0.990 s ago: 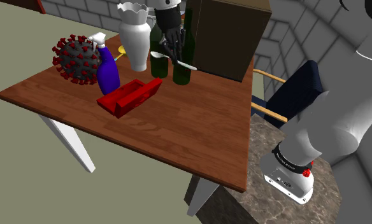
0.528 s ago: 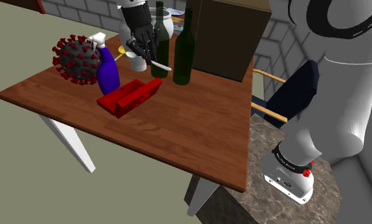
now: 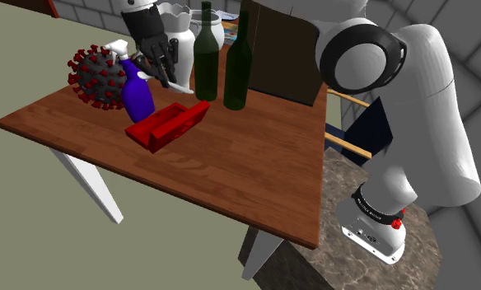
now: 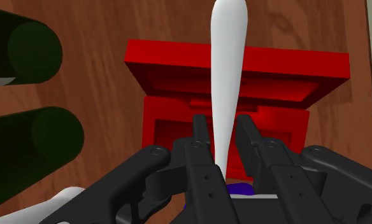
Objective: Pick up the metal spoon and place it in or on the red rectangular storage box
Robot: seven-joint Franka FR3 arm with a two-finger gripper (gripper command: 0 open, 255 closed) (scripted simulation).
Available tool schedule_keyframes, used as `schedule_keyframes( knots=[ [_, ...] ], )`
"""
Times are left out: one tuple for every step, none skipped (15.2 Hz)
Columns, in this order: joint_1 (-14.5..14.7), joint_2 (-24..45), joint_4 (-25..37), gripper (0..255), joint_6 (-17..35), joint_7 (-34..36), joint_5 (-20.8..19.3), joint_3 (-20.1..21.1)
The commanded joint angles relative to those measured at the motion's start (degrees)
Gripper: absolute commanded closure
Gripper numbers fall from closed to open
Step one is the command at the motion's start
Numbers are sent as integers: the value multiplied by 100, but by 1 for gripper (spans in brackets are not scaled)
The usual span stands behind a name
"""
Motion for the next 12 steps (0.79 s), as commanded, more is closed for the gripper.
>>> schedule_keyframes(
  knots=[
    [-38, -201, -523, 255, 325, 33, 8, 16],
    [-54, -262, -707, 255, 447, 43, 15, 21],
    [-69, -314, -875, 255, 562, 52, 21, 25],
    [-83, -359, -1030, 255, 671, 61, 26, 29],
    [-95, -397, -1173, 255, 775, 69, 30, 31],
    [-106, -431, -1307, 255, 876, 77, 33, 34],
    [-116, -459, -1433, 255, 972, 84, 36, 36],
    [-125, -483, -1552, 255, 1066, 91, 39, 37],
    [-134, -504, -1664, 255, 1157, 98, 41, 39],
    [-142, -521, -1771, 255, 1246, 104, 43, 40],
    [-149, -535, -1872, 255, 1332, 110, 44, 41],
    [-154, -544, -1943, 255, 1394, 115, 45, 41]
  ],
)
